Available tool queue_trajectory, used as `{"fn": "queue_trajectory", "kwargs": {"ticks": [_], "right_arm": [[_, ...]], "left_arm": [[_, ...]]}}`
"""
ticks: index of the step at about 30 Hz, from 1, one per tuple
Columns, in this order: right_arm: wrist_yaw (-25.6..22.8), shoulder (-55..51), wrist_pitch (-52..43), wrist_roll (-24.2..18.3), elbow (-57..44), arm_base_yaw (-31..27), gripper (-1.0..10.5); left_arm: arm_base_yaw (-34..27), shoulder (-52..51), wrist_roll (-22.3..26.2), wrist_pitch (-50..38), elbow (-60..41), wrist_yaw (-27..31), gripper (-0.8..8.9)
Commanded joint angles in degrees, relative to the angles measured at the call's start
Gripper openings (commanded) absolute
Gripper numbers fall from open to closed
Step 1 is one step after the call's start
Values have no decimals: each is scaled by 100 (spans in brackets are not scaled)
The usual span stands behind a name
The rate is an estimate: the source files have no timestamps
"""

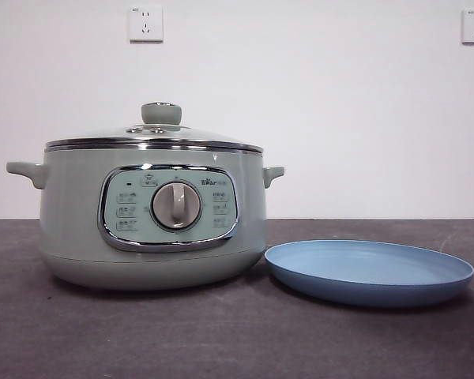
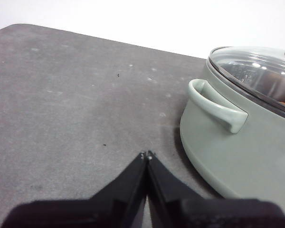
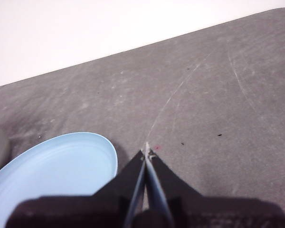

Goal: Take the potato out from the steamer,put the potato on the plate,close the lid

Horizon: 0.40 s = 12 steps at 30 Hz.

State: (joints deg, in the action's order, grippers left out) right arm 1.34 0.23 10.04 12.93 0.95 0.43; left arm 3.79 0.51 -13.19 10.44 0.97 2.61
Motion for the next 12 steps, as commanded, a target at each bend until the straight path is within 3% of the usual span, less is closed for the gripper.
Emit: {"fn": "queue_trajectory", "kwargs": {"ticks": [1, 5, 9, 12], "right_arm": [[7, -13, 28, 81, -59, 13, 1], [4, -13, 26, 227, -59, 13, 0], [87, -13, -160, 1121, -57, 13, -1], [654, -13, -544, 1631, -2, 13, -9]], "left_arm": [[-15, -13, -35, -24, -79, 22, -3], [-15, -13, -42, -105, -79, 15, -3], [-15, -13, -96, -275, -72, -131, -4], [-15, -13, -409, -404, 7, -704, -6]]}}
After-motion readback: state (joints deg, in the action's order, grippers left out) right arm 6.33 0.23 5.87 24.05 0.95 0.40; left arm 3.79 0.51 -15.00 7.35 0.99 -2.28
